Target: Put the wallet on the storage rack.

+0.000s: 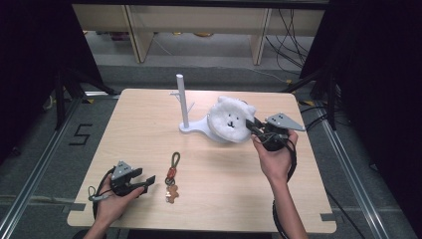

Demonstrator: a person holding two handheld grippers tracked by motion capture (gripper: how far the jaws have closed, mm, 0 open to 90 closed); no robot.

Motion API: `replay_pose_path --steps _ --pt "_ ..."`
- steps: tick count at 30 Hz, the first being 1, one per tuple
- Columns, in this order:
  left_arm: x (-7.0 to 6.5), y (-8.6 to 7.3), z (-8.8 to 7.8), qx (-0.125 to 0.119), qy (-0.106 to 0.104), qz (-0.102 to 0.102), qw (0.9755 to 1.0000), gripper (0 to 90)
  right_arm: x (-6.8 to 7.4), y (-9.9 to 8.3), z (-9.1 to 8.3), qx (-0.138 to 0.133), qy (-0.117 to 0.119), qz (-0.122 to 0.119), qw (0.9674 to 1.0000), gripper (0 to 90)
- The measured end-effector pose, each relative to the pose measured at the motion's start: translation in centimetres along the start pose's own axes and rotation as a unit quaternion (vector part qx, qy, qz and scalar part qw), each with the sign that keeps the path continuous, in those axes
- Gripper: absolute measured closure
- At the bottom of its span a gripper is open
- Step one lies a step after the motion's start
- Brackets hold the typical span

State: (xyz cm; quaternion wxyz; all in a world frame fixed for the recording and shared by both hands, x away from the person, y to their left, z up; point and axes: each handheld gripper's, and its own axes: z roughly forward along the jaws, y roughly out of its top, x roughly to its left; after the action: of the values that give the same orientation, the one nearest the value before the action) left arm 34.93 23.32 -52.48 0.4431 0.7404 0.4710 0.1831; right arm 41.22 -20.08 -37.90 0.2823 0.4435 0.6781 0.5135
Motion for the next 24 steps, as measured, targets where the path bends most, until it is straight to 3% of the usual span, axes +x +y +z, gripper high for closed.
replay_pose_path --steps 7,8,10,12,13,17,19,20,23,24 --pt "0.0 0.0 0.0 0.002 0.001 0.002 1.0000 35.2 -0.4 0.0 0.4 0.003 0.001 -0.004 1.0000 77.0" --pt "0.0 0.0 0.0 0.002 0.001 0.002 1.0000 35.2 -0.3 0.1 0.5 0.006 0.000 0.006 1.0000 76.9" --pt "0.0 0.0 0.0 0.003 0.001 0.003 1.0000 35.3 -0.5 0.2 0.6 0.005 0.002 -0.006 1.0000 77.0" --pt "0.0 0.0 0.0 0.002 0.001 0.002 1.0000 35.2 -0.4 0.2 0.8 0.004 0.000 0.005 1.0000 77.0" --pt "0.0 0.0 0.0 0.002 0.001 0.002 1.0000 35.3 -0.6 0.2 0.9 0.001 0.005 -0.004 1.0000 76.9" --pt "0.0 0.0 0.0 0.000 0.000 0.000 1.0000 35.2 -0.6 0.2 1.1 0.005 0.004 0.004 1.0000 77.0" --pt "0.0 0.0 0.0 0.002 0.001 0.001 1.0000 35.2 -0.7 0.2 1.3 0.007 0.000 -0.005 1.0000 76.9" --pt "0.0 0.0 0.0 0.001 0.001 0.002 1.0000 35.2 -0.7 0.2 1.5 0.008 0.004 0.004 1.0000 77.0" --pt "0.0 0.0 0.0 0.001 0.001 0.002 1.0000 35.2 -0.8 0.3 1.7 0.011 -0.002 -0.001 0.9999 76.9" --pt "0.0 0.0 0.0 0.001 0.001 0.002 1.0000 35.2 -0.8 0.2 1.8 0.012 0.006 0.006 0.9999 76.9"
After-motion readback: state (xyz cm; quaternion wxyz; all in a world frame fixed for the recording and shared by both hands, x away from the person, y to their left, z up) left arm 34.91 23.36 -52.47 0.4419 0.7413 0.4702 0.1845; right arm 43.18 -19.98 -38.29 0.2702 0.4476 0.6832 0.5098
